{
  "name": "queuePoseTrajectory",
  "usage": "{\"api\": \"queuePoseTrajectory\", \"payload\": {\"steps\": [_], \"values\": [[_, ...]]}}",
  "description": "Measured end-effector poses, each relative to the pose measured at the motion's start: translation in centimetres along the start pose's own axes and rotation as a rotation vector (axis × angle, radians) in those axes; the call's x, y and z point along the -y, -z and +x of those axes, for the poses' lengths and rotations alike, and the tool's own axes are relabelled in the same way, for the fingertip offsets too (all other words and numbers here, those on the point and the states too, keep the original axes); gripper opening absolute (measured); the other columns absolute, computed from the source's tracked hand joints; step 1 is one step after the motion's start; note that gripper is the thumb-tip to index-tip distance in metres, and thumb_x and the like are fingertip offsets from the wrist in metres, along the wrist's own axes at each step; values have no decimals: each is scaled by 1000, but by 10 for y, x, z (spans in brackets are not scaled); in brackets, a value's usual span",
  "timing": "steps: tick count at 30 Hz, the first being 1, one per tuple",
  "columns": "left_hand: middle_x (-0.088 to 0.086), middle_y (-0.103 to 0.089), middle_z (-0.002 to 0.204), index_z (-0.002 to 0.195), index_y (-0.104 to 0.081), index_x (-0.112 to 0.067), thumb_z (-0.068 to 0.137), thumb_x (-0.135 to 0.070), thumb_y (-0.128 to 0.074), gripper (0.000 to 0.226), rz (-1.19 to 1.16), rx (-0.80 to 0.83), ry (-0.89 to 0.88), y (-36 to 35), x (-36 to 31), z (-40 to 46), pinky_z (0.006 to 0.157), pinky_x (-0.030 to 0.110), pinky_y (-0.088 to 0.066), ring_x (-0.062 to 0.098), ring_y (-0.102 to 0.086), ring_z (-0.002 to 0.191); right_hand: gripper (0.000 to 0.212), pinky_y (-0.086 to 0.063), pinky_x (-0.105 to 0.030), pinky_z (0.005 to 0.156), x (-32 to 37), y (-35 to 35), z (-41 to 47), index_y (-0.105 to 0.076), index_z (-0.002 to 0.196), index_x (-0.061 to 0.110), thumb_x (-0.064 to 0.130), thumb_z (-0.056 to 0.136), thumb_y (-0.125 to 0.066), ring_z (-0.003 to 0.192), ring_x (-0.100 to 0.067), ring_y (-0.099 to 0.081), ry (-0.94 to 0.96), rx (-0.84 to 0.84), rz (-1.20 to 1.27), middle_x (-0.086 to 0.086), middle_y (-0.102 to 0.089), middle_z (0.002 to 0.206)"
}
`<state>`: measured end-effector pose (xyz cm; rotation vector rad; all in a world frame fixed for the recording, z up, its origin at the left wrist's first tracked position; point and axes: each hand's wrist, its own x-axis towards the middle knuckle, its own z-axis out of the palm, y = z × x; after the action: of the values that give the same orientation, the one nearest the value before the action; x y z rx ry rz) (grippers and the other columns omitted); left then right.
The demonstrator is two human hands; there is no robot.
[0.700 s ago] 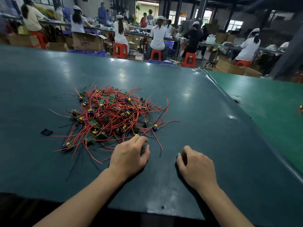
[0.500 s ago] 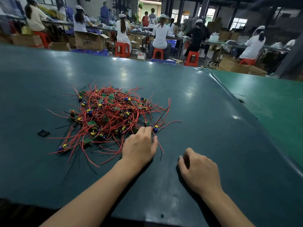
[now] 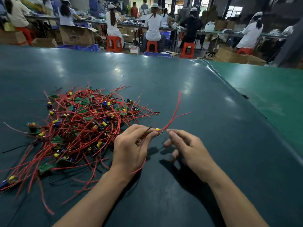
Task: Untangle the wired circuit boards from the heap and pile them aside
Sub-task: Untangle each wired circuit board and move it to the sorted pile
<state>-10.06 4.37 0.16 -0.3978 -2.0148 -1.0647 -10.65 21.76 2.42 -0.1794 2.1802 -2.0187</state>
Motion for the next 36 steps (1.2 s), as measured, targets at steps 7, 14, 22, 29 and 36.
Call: {"api": "queuePoseTrajectory", "payload": {"steps": [7,14,22,29,36], "values": [[6,-72,82,91,-75,-6,83,-13,-70,12,-444,89,231,-7,-14,0,63,30,-58,17,-70,70,7,-51,-23,47,-3,-4,-7,-70,90,11,16,87,-65,64,-19,-70,111,-139,249,-7,-74,81],[16,-72,80,98,-65,7,96,3,-48,18,-830,191,692,-3,-20,6,62,28,-59,24,-71,67,20,-46,-21,41,0,-7,-6,-62,83,9,25,74,-70,48,-17,-59,41,-191,463,-7,-63,61],[1,-76,92,103,-69,-4,81,1,-69,23,-715,350,532,-3,-20,2,72,17,-54,10,-71,83,14,-45,-23,39,-2,-8,-3,-68,71,19,16,85,-70,48,-15,-58,19,-162,395,-9,-70,73],[-3,-75,80,95,-72,-7,78,-11,-74,18,-620,265,515,-3,-23,3,67,18,-55,9,-70,71,16,-41,-22,38,-2,-10,-2,-72,73,21,26,87,-68,47,-15,-54,-26,-131,376,-8,-64,71],[-1,-72,80,102,-70,-14,83,-1,-72,23,-564,-40,469,-4,-23,2,66,20,-55,11,-67,64,31,-36,-20,36,-4,-7,4,-75,74,14,24,98,-57,42,-15,-52,49,-373,474,-7,-68,71]]}}
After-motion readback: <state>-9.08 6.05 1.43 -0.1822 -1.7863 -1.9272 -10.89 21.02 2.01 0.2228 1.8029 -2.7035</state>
